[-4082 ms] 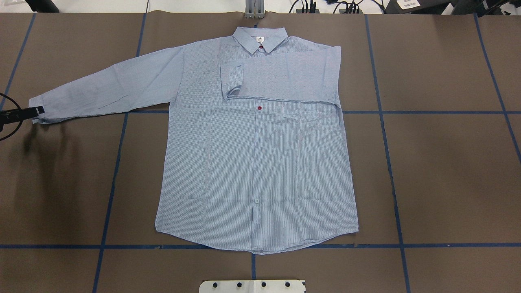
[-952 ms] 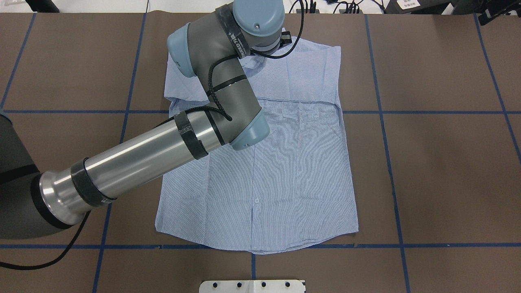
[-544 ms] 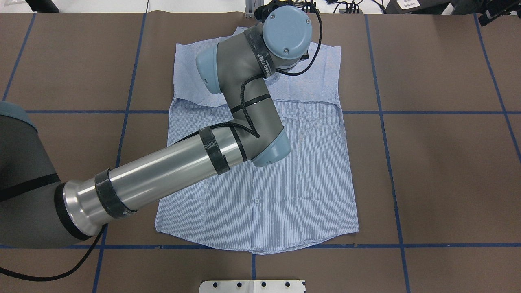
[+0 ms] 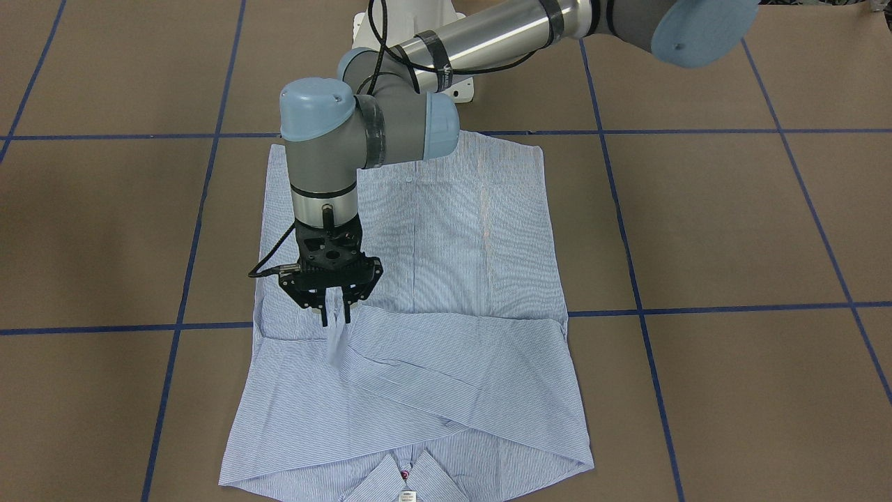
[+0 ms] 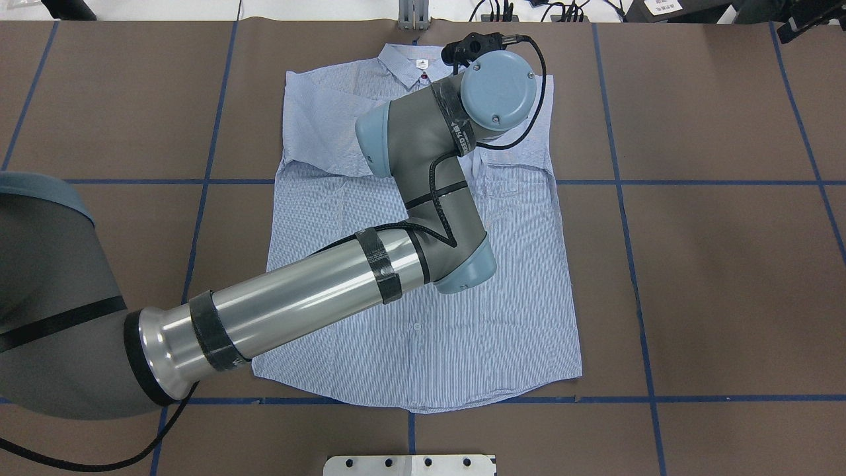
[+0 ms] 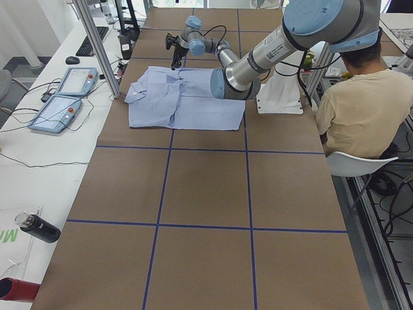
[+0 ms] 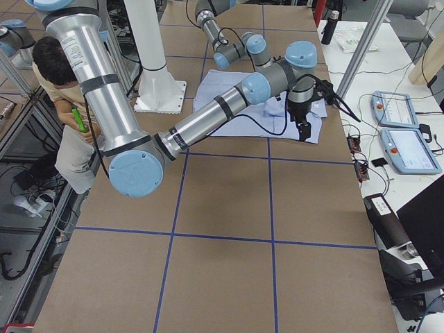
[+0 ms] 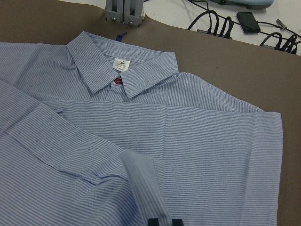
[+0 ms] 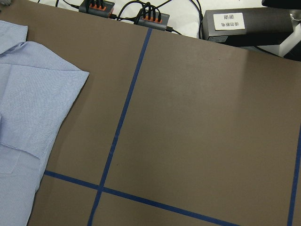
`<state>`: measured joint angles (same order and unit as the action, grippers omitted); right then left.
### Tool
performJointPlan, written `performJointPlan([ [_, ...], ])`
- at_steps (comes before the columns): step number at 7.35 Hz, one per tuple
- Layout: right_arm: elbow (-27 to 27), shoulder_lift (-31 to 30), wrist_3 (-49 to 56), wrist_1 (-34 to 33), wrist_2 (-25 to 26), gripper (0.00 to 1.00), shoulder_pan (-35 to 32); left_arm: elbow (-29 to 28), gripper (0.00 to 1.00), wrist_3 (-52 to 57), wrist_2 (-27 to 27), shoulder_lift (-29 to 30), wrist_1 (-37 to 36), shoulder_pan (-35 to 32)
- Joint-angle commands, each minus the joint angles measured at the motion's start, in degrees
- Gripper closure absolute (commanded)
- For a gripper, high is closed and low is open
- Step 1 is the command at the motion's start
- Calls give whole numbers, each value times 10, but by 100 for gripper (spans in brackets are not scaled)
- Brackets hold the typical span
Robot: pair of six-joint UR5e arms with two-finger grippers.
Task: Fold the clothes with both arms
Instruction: 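Lift the sleeve with the left gripper and fold it across the shirt front, then release the sleeve on the shirt and raise the left gripper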
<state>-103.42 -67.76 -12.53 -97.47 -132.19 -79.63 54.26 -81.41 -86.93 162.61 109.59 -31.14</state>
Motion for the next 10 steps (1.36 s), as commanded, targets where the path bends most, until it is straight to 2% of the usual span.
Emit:
performJointPlan([
  [1, -1, 0, -1, 0, 0, 1, 1, -10, 0, -21, 0, 17, 37, 17],
  [3, -10, 0, -39, 3, 0, 1, 9, 0, 0, 25, -6, 13, 30, 14],
  [4, -15, -1, -92, 31, 3, 1, 29, 31, 0, 54, -18, -3, 18, 11],
  [5, -16, -10, -180, 95, 21, 1, 64, 99, 0, 87, -38, -35, -29, 6],
  [6, -27, -26, -292, 177, 72, 1, 115, 206, 0, 106, -39, -94, -81, 6],
  [8, -117, -58, -455, 200, 186, 1, 245, 416, 0, 152, -40, -245, -105, 6],
  [10, -193, -104, -565, 198, 283, 1, 371, 568, 0, 204, -40, -373, -120, 0],
])
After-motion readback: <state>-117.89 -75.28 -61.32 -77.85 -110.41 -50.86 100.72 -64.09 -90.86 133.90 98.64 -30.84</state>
